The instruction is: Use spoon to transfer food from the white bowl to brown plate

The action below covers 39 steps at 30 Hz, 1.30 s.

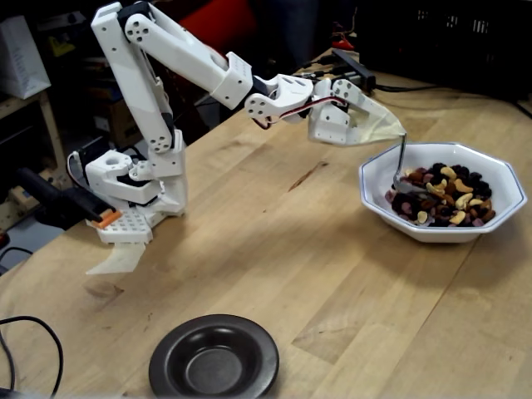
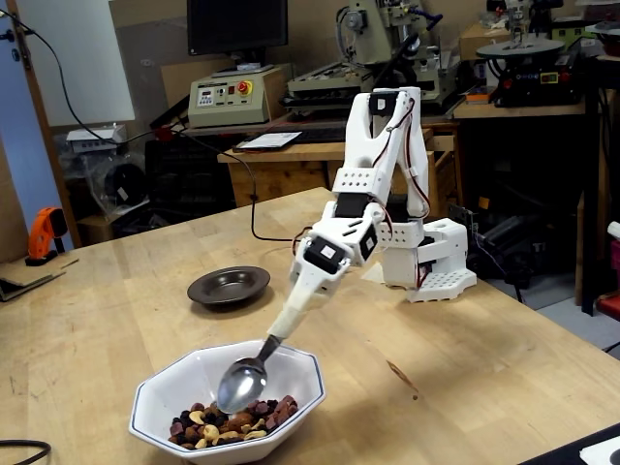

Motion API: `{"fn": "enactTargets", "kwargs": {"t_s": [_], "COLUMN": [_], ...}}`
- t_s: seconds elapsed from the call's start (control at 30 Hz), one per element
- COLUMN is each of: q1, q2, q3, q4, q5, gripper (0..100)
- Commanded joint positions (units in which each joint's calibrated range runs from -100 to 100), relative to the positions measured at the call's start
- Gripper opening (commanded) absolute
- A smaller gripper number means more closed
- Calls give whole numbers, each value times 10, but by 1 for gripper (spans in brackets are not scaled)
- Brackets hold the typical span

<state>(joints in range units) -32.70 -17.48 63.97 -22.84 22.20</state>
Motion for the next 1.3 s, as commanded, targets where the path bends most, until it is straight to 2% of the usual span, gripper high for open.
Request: {"fn": "enactTargets", "kwargs": {"t_s": [0.0, 0.23, 0.57, 1.03, 1.27], "q1": [-17, -8, 76, 78, 78], "q2": [-5, -5, -13, -5, 55], "q3": [-30, -36, -33, -28, -29], "q4": [-10, -10, -10, -10, -10], "q5": [-2, -2, -2, 2, 2], "gripper": [4, 4, 4, 4, 4]}}
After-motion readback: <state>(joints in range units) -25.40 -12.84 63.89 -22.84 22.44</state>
